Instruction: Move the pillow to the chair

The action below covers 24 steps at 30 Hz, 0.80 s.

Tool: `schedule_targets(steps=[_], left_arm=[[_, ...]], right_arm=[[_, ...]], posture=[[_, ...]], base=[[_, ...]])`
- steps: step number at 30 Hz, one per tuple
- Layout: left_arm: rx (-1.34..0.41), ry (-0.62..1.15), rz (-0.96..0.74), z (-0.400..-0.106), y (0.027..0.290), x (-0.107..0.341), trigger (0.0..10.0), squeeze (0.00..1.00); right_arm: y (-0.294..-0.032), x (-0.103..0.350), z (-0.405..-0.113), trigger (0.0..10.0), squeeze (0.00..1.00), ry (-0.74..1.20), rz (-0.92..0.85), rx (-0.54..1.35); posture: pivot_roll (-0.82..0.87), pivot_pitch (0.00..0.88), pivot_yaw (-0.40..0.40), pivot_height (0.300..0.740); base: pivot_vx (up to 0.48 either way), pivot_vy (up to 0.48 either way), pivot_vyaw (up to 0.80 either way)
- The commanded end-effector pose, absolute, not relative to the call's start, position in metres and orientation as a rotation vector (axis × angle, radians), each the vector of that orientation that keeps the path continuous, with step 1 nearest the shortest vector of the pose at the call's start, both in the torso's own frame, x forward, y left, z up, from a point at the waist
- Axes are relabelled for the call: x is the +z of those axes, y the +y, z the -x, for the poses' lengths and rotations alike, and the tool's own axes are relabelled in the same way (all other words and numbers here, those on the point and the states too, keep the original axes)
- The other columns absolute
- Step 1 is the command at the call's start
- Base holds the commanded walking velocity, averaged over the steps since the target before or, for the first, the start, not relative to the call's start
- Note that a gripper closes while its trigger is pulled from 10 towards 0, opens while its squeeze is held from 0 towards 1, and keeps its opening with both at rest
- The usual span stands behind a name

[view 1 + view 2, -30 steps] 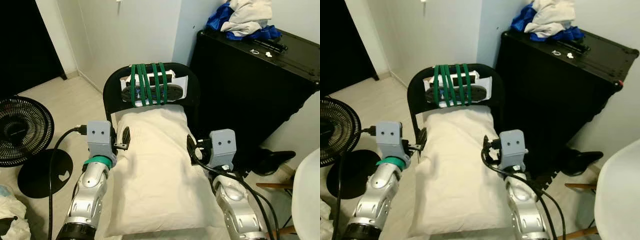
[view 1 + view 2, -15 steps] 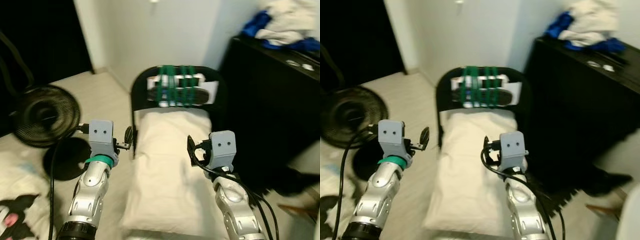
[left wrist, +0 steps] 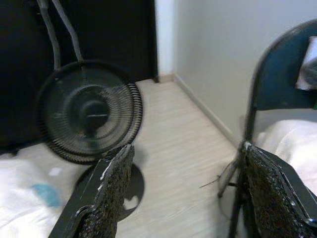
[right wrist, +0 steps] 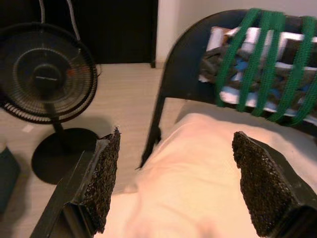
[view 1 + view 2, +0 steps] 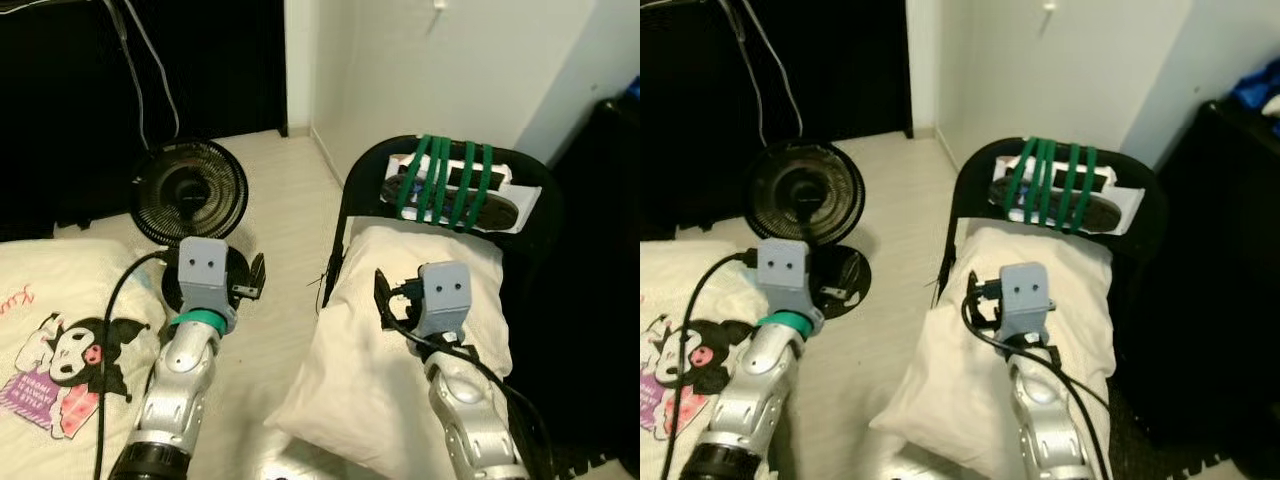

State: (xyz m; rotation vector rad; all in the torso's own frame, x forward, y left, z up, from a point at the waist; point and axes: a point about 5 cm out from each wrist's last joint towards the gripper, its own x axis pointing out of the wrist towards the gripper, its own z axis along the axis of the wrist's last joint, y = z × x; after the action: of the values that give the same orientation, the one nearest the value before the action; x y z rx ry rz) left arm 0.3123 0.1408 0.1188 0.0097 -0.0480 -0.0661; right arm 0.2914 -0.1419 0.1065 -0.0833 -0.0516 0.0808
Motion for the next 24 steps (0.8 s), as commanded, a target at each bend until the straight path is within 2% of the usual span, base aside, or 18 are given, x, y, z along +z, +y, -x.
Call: schedule_targets(steps=[1, 24], left_arm=[[-0.067, -0.014, -0.022, -0.3104, 0.1427, 0.1122, 10.0, 0.00], [-0.110, -0.009, -0.027, -0.3123, 0.1360, 0.1120, 10.0, 0.00]], right_arm=[[-0.1412, 0.1022, -0.2894, 10.0, 0.00, -0.040, 0.080, 0.079], [-0.1435, 0.0977, -0.2883, 10.0, 0.00, -0.031, 0.056, 0.056]], posture=[[0.00, 0.044, 0.050, 0.740], [0.00, 0.016, 0.058, 0.740]], base=[[0.000, 0.000, 0.80], [0.000, 0.000, 0.80]])
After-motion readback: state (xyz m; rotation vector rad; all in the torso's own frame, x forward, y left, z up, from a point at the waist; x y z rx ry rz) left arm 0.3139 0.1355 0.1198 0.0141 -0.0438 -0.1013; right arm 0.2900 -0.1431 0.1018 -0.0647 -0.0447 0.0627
